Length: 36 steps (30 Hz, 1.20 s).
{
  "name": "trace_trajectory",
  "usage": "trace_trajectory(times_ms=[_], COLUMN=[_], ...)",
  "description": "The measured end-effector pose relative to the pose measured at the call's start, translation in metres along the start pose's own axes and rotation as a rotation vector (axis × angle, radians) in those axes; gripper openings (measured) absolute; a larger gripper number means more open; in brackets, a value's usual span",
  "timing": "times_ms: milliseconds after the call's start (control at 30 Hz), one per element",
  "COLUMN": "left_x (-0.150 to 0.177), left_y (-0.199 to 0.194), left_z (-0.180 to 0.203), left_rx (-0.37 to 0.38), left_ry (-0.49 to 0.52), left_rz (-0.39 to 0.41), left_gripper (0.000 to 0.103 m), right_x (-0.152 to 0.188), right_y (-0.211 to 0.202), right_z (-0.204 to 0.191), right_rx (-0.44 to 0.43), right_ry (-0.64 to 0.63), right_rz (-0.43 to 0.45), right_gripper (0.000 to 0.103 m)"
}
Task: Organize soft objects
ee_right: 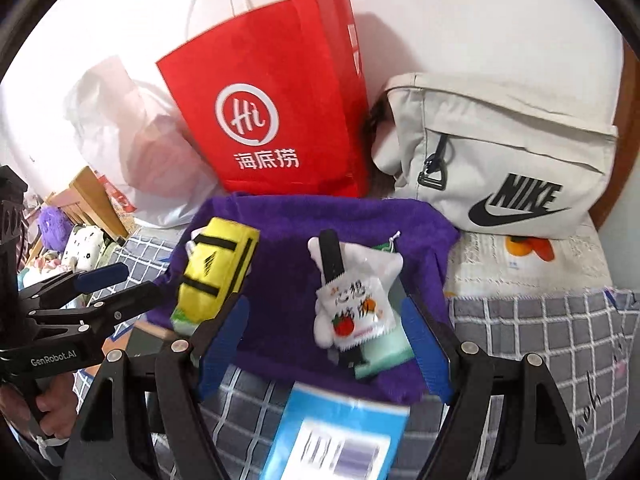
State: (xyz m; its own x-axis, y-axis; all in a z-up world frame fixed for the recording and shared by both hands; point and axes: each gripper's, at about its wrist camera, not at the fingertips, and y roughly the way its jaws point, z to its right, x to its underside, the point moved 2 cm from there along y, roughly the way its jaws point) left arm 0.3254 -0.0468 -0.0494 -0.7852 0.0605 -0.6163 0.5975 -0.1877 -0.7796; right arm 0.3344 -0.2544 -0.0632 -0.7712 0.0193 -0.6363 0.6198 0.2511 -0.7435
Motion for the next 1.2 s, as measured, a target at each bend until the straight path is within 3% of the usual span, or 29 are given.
trace_trajectory(times_ms=[200, 333, 467, 667, 1200], left_x=[0.024, 0.044, 0.063, 0.094, 0.171], left_y=[-0.036, -0.065, -0.093, -0.128, -0.188], left_z=[0.005, 0.01, 0.015, 0.019, 0.03], left_rx=[-0.004, -0.009, -0.044, -0.115, -0.072], left_ry=[-0.005, -0.002, 0.002, 0.011, -0.01], left_rz=[0.017, 0.044, 0.076, 0.122, 0.191], left_gripper=[0.078, 0.079, 0.089, 0.096, 0.096], right_x=[0.027, 0.043, 0.064, 0.095, 0.173], right_y=[-0.038, -0.068, -0.098, -0.136, -0.199], right_z=[-0.016, -0.029, -0.042, -0.052, -0.068], right_rx=[0.045, 0.069, 0.102, 0.129, 0.137], right_ry=[-0.006, -0.02, -0.048, -0.041, -0.046], right_rz=[0.021, 0.083, 0.11, 0.128, 0.17], right_gripper=[0.079, 0.095, 0.099, 0.1, 0.1])
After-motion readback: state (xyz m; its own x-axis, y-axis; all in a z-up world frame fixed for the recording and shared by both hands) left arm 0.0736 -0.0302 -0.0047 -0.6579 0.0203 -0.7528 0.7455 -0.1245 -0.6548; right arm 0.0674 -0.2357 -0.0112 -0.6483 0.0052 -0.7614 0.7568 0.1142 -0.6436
